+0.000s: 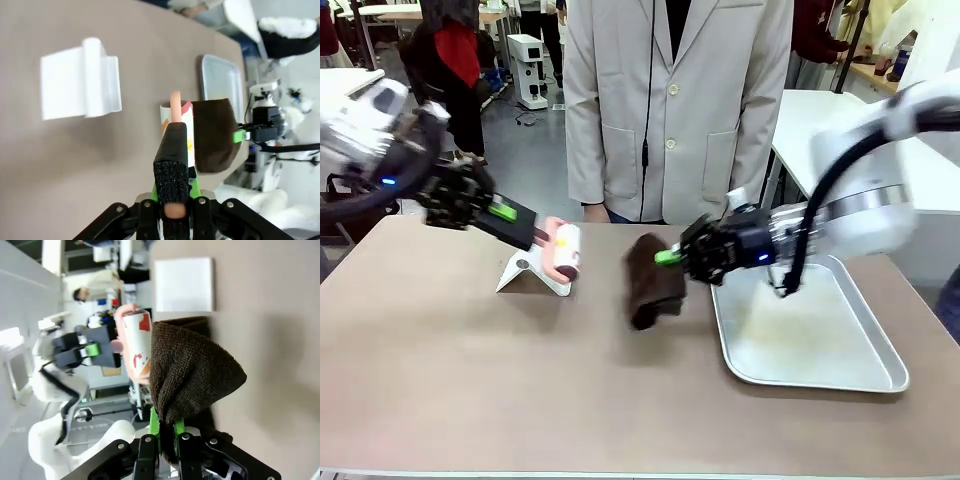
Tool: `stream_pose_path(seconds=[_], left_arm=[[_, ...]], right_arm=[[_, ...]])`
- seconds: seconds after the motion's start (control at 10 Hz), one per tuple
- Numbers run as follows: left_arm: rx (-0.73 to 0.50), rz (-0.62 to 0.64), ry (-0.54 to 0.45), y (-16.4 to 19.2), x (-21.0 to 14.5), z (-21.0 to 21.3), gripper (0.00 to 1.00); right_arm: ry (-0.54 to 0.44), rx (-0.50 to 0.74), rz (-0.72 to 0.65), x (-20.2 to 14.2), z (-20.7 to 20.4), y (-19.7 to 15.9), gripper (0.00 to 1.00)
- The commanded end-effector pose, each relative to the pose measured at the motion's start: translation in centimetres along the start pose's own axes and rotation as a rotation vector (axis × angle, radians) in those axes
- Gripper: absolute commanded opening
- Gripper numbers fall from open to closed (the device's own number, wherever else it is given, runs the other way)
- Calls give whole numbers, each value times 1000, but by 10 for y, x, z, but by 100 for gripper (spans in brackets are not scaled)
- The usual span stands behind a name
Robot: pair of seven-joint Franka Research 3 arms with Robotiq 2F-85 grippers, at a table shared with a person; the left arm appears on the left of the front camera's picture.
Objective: Clean the surface of the table.
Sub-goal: Return the Lint Roller and towel to their original positions.
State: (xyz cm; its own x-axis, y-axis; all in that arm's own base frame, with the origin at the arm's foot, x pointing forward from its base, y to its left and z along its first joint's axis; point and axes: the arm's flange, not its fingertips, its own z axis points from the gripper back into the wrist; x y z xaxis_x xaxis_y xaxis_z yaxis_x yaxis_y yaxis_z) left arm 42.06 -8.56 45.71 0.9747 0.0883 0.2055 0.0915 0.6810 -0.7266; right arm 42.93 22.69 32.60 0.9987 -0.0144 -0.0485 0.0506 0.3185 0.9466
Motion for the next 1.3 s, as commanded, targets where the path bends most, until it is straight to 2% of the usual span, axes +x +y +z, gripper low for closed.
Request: stream_pose_path(seconds=[0.0,0.1,0.5,0.7,1.0,1.2], left_arm=[[-23,-20,70,4,33,0,22],[0,0,0,0,0,0,22],[0,0,0,0,0,0,22],[30,-19,-15,-3,15,-3,22],[156,-46,59,-21,57,-21,22],[196,-41,86,-26,87,-31,22]], right_arm=[[0,22,-13,28,0,-7,13],[0,0,0,0,0,0,13],[0,0,0,0,0,0,13],[-46,-51,5,17,-9,4,13],[-98,-184,-64,36,-35,8,13],[-112,-246,-97,37,-41,9,13]])
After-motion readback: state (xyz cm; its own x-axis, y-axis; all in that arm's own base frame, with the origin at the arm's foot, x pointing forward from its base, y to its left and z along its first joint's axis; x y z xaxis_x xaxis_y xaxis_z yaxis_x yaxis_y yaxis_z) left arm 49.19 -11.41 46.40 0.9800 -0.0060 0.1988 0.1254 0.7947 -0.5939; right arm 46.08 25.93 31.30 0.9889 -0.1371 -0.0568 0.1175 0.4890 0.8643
